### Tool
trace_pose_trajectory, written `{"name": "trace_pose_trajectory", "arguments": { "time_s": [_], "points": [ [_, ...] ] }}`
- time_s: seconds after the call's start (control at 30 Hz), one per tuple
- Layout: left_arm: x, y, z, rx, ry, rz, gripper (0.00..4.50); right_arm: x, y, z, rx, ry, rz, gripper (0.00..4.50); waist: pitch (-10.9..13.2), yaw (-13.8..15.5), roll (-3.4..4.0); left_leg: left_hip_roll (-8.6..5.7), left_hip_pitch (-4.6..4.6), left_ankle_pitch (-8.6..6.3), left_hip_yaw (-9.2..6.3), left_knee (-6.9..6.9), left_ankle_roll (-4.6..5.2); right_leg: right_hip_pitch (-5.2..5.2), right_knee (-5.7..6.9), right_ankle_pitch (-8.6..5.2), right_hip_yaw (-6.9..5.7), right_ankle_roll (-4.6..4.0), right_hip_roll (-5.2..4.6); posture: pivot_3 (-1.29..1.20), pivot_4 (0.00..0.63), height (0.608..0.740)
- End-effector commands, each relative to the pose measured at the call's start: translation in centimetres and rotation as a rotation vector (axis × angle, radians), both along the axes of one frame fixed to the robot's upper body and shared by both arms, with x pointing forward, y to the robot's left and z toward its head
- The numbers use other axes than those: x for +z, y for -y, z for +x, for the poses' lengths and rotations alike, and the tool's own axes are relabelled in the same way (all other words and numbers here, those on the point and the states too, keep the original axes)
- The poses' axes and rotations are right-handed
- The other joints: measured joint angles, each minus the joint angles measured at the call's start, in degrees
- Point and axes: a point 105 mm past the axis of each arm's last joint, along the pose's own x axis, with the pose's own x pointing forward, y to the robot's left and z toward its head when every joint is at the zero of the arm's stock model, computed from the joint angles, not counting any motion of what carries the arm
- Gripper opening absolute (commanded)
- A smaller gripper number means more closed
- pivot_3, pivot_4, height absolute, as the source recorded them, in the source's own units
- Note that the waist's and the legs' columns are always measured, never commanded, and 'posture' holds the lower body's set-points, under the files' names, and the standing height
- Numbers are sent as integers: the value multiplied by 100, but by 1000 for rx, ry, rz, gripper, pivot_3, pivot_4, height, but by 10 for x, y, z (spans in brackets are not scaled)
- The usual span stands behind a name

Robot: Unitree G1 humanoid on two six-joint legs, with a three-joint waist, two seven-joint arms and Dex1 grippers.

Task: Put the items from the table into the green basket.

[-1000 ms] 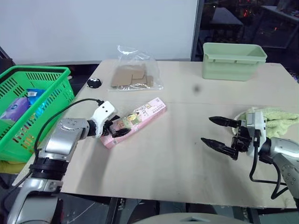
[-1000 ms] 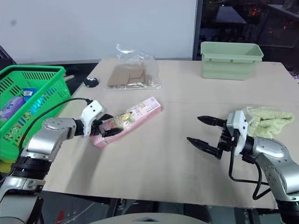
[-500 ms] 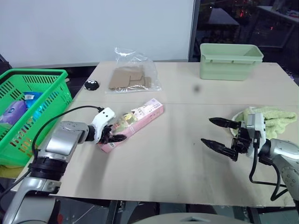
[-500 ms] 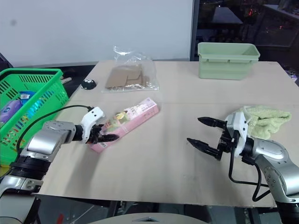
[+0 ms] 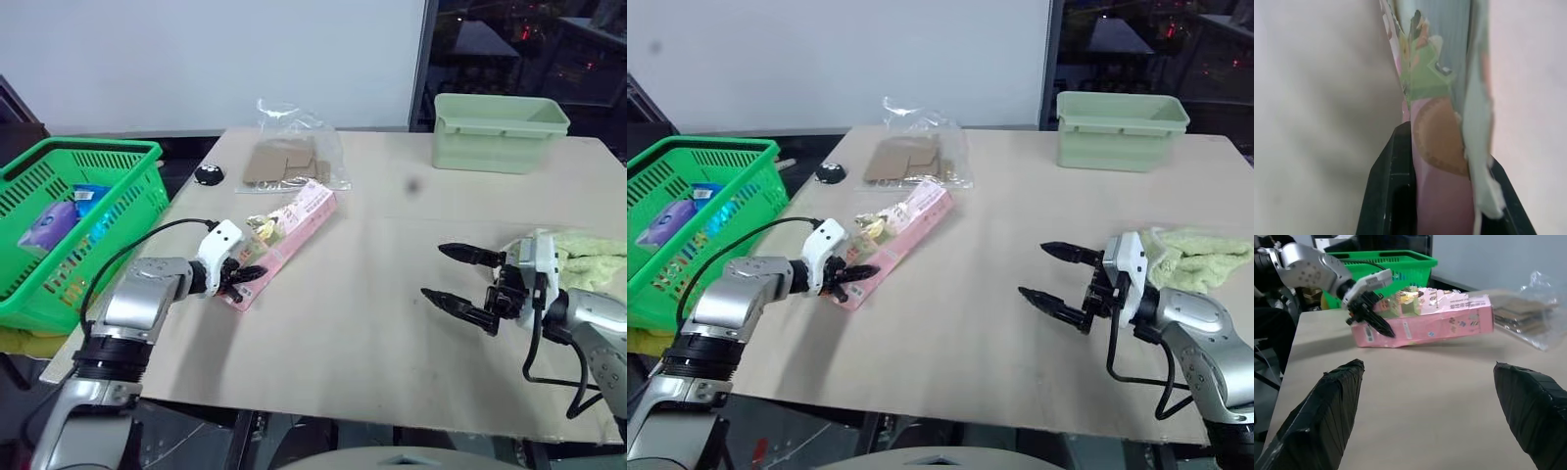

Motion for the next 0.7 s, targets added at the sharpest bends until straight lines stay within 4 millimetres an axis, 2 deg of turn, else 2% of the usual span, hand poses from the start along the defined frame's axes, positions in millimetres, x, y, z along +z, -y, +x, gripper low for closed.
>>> {"name": "trace_pose_trajectory", "arguments": {
  "time_s": [0.03, 0.1, 0.2, 0.33, 0.43, 0.6, 0.7],
  "points": [
    [82, -11, 32, 154, 369, -11, 377, 31, -9, 0, 39, 95, 86, 4500, 16, 1, -26, 4, -7, 0, -2, 5, 0, -4, 0, 1, -1, -1, 0, -85, 0, 740],
    [110, -20, 40, 246, 482, -14, 377, 42, -15, 2, 61, 121, 121, 4500, 28, -6, -47, 12, -43, 1, -15, 33, 0, -24, 0, 12, -13, -10, 9, -70, 0, 740],
    [161, -56, 50, 494, 656, -8, 377, 66, -28, 5, 105, 169, 181, 4500, 41, -62, -69, 9, -56, -3, -11, 40, 5, -28, -8, 21, -14, -8, 17, -51, 0, 740],
    [190, -114, 43, 762, 739, 45, 377, 86, -34, 9, 129, 200, 256, 4500, 38, -110, -74, 9, -51, -5, -5, 37, 8, -27, -6, 22, -9, -5, 20, -29, 0, 740],
    [191, -154, 32, 884, 730, 117, 377, 91, -34, 13, 136, 194, 279, 4500, 39, -140, -74, 9, -47, -5, -9, 26, 7, -31, -1, 23, -10, -6, 24, -29, 0, 740],
    [183, -218, -1, 1156, 706, 168, 377, 80, -35, 13, 143, 178, 238, 4500, 38, -94, -88, 2, -48, -5, -16, 27, 9, -34, -2, 24, -13, -6, 22, -13, 0, 740],
    [166, -246, -18, 1258, 645, 184, 377, 80, -36, 12, 143, 173, 244, 4500, 31, -34, -102, 2, -48, -5, -20, 27, 8, -34, 1, 26, -14, -2, 22, -11, 0, 740]
  ]
}}
